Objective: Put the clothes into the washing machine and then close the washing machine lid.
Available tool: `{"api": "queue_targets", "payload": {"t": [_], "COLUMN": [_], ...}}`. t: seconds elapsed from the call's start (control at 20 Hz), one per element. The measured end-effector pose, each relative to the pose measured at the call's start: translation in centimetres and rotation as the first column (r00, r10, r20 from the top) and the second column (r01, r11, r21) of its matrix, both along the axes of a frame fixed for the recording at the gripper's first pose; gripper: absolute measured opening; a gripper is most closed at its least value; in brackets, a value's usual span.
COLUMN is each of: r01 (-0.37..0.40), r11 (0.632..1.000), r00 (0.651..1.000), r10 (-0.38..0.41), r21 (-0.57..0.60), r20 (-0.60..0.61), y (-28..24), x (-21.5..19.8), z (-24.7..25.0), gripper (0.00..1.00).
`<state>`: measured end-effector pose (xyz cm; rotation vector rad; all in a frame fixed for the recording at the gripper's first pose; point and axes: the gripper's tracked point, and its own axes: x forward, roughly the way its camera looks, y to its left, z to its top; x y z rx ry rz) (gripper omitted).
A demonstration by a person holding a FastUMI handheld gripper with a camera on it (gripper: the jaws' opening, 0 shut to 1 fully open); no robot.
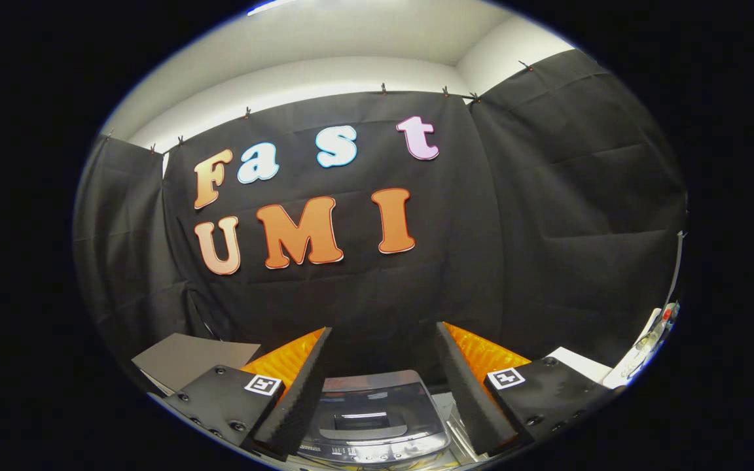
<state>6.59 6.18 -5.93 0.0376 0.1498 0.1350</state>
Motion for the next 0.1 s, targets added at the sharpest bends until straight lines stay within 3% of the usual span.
{"api": "queue_targets", "payload": {"t": [0.1], "r01": [0.002], "r11": [1.000], "r00": [1.000], "r10": [-0.002], "r21": [-0.002], "r20": [-0.002], "y": [-0.08], "x": [0.01], "z": [-0.14], "gripper": [0.98]}}
